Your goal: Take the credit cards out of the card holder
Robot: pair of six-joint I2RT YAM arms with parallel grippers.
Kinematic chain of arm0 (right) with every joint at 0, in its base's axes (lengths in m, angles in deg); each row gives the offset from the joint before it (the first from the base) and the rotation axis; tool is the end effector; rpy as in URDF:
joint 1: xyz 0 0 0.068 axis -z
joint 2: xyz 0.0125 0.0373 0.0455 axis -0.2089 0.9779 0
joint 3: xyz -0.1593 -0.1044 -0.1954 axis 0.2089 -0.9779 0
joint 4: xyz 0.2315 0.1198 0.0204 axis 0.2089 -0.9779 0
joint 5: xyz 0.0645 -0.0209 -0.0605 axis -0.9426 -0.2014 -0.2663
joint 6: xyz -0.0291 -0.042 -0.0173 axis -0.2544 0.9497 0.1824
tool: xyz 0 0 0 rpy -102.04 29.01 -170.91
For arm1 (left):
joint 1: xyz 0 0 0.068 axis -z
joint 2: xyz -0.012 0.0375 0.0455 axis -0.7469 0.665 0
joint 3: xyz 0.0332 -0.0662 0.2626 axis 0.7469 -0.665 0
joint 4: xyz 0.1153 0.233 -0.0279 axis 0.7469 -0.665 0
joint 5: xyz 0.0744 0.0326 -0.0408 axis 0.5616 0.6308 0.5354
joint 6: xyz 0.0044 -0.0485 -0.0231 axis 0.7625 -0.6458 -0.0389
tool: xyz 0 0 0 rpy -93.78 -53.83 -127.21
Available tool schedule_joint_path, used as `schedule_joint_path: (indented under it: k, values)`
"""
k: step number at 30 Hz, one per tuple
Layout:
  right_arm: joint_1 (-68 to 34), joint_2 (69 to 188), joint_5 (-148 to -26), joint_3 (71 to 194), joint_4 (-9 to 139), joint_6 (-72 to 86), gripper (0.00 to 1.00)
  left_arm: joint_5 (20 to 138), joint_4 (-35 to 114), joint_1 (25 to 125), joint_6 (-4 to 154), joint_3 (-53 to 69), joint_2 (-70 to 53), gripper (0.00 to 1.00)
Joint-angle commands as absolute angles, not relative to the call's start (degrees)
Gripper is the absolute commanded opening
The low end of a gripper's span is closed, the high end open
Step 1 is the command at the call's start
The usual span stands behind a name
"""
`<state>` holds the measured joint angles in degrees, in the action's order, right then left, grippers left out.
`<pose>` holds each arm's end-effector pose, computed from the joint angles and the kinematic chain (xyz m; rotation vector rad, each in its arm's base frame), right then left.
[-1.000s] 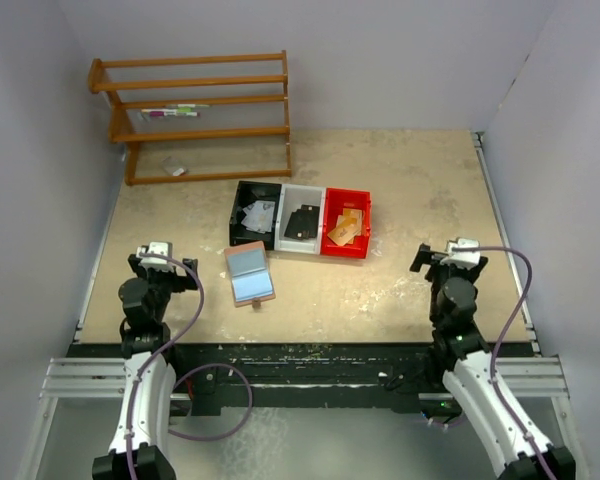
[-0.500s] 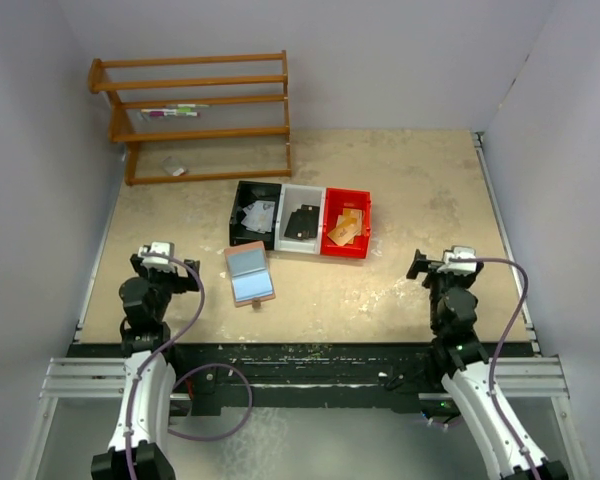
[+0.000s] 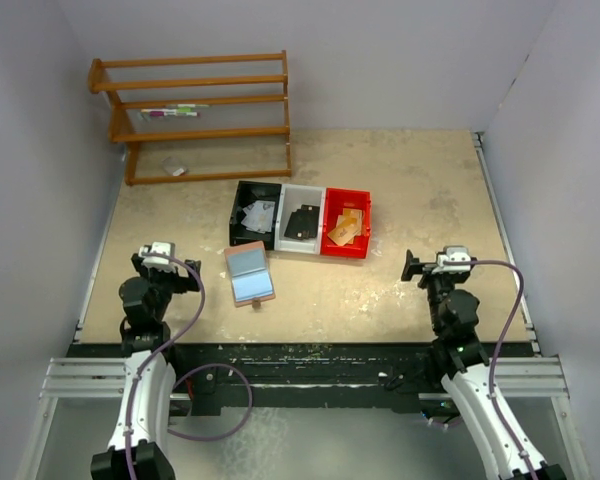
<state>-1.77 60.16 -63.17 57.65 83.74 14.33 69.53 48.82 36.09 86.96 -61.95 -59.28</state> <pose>0.1205 0.0195 0.1923 0.0451 1.4582 -0.0121 0.1344 0.0180 0.1631 0.0469 1.7621 -0.1120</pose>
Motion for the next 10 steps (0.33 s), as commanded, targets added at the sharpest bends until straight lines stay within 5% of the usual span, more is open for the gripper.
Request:
schedule_joint_path:
  k: [1,10]
  values:
    - [-1.9,59.5,-63.2,58.0,86.1,14.9,1.0,68.3,51.4,36.2,87.5,-61.4,-59.1,0.99]
    - [-1.9,59.8,-63.0,58.0,86.4,14.8,1.0,68.0,52.4,36.2,87.7,-61.1,-57.2,0.99]
